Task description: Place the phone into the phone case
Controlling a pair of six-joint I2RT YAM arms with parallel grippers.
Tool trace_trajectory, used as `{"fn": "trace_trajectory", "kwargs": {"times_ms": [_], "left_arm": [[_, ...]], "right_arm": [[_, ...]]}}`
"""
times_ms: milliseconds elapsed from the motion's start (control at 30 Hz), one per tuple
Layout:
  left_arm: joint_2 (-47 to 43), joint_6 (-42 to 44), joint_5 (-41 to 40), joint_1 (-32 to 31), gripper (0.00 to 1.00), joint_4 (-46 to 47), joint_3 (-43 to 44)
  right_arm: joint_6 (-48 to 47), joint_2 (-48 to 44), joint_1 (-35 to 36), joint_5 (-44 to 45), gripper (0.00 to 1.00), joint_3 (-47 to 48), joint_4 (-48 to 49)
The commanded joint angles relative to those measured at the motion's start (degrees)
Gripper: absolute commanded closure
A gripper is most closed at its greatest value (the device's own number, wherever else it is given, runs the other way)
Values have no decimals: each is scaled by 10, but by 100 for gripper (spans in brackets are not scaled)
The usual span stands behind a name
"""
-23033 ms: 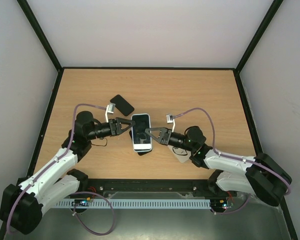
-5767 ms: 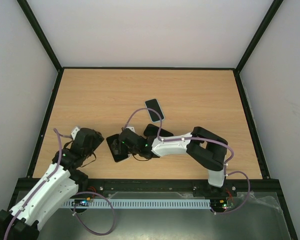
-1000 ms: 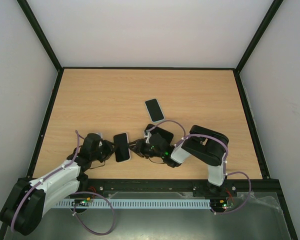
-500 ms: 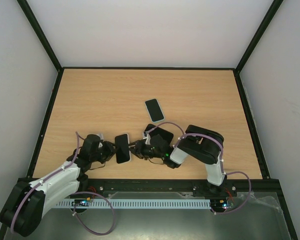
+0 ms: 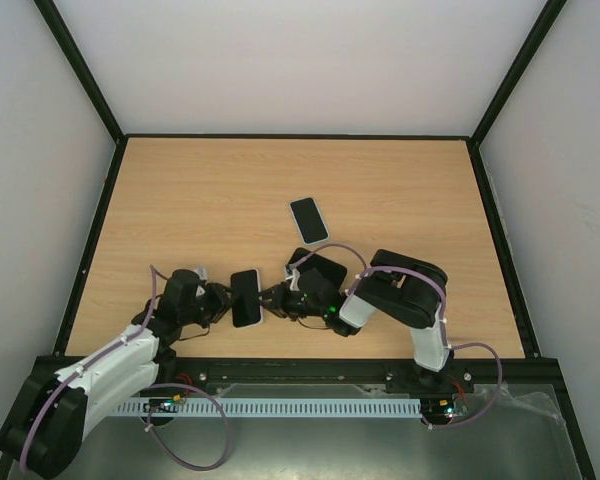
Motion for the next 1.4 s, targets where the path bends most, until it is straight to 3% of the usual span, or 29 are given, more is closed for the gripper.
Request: {"fn": "trace_trajectory", "kwargs": {"times_ms": [0, 233, 367, 533, 833, 1067, 1367], "left_arm": [[-21, 9, 59, -6, 60, 4, 4], [-46, 83, 72, 6, 39, -79, 72], [-72, 113, 90, 16, 22, -112, 108], [-118, 121, 118, 25, 13, -126, 133], [-158, 101, 224, 32, 9, -73, 155], [-187, 67, 256, 32, 9, -6, 155], [-208, -45, 276, 33, 23, 162, 110]], "right_arm": [[-28, -30, 3, 7, 90, 12, 5], [-42, -84, -4, 4, 90, -13, 11], [-44, -125, -8, -8, 91, -31, 22], [-40, -184, -12, -16, 91, -59, 35], [-25, -282, -13, -55, 91, -104, 94], [-28, -362, -13, -59, 91, -122, 69], [-41, -416, -12, -72, 90, -135, 93]]}}
